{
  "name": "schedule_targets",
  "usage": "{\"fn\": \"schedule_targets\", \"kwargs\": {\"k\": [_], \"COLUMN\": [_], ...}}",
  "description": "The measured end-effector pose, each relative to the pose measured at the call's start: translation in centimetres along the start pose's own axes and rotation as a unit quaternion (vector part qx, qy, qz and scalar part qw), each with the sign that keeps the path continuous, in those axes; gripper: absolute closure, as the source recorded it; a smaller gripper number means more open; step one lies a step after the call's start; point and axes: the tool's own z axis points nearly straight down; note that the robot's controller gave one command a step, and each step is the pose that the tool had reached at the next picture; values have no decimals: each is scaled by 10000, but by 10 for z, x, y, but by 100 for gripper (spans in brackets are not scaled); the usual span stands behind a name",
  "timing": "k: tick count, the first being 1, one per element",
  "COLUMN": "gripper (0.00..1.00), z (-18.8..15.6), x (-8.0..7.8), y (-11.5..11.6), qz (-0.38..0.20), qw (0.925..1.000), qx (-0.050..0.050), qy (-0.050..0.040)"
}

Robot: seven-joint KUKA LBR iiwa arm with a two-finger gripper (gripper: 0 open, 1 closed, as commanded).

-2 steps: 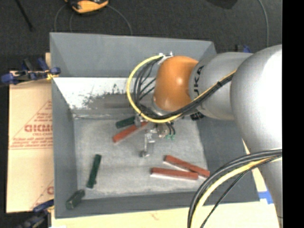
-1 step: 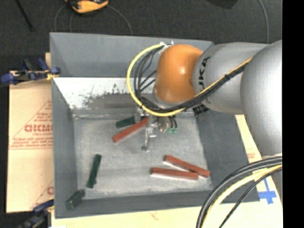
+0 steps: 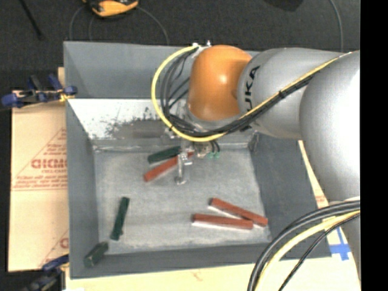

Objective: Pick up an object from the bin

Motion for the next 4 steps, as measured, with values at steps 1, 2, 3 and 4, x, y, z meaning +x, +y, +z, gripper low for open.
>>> {"fn": "schedule_targets", "kwargs": {"k": [1,2,3,4], "gripper": [0,100,100,100], "z": [54,56,56,-95], "x": [-4,-5,-5,19], "y": [12,13,13,43], "qz": [-520,-534,-531,-381], "qw": [9986,9986,9986,9993], "qx": [-6,-13,-14,-20], "qy": [45,15,16,41]}}
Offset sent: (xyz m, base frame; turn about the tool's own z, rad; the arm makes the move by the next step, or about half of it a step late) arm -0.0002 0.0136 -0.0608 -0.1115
